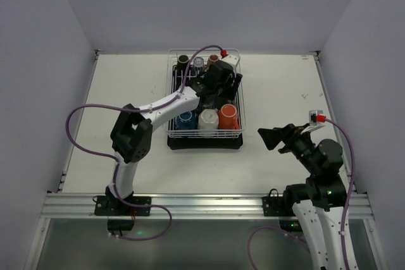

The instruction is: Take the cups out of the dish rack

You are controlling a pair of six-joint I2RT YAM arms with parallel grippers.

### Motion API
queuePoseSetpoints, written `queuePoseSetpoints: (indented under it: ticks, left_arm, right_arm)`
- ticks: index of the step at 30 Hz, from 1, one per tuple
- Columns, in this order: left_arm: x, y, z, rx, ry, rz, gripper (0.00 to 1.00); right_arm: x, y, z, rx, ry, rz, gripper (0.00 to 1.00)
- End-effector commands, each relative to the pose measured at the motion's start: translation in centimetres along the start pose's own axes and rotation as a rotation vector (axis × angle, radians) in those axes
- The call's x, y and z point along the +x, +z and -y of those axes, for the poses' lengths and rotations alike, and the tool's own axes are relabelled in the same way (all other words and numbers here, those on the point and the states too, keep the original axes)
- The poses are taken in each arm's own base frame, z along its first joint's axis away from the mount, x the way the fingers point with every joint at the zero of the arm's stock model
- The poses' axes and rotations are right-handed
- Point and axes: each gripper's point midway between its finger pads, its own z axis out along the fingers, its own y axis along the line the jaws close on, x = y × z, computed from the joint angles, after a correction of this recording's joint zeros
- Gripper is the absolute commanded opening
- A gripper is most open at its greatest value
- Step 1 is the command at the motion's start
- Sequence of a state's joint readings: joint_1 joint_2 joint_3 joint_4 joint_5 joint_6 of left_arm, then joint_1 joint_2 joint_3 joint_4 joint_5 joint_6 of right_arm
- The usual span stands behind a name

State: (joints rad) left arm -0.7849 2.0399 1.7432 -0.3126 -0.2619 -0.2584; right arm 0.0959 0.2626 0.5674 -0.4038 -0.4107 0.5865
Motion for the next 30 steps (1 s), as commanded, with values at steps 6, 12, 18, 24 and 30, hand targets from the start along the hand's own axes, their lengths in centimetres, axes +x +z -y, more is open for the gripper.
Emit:
queuePoseSetpoints:
  ticks: [6, 12, 18, 24, 30]
  left_arm:
    - [-13.1, -6.9, -1.9, 0.078, -0.111, 0.327, 0.07]
    - [-15.5, -9.7, -1.7, 0.142, -0.150, 0.396, 0.06]
    - [-19.0, -14.4, -1.8, 0.200, -0.199, 0.507, 0.04]
    - [-20.6, -17.9, -1.6, 0.259, -0.234, 0.575, 0.02]
    - [-20.2, -20.9, 0.3, 0.435, -0.298, 0.593, 0.01]
  right_arm:
    - [-1.0, 2.1, -0.9, -0.074, 0.090, 0.030, 0.83]
    - [-1.3, 3.9, -1.2, -0.135, 0.156, 0.031, 0.81]
    - [-2.4, 5.2, -2.5, -0.204, 0.168, 0.044, 0.79]
    - [-3.4, 6.4, -4.4, -0.275, 0.193, 0.053, 0.77]
    - [-4.2, 7.2, -7.3, -0.391, 0.205, 0.043, 0.77]
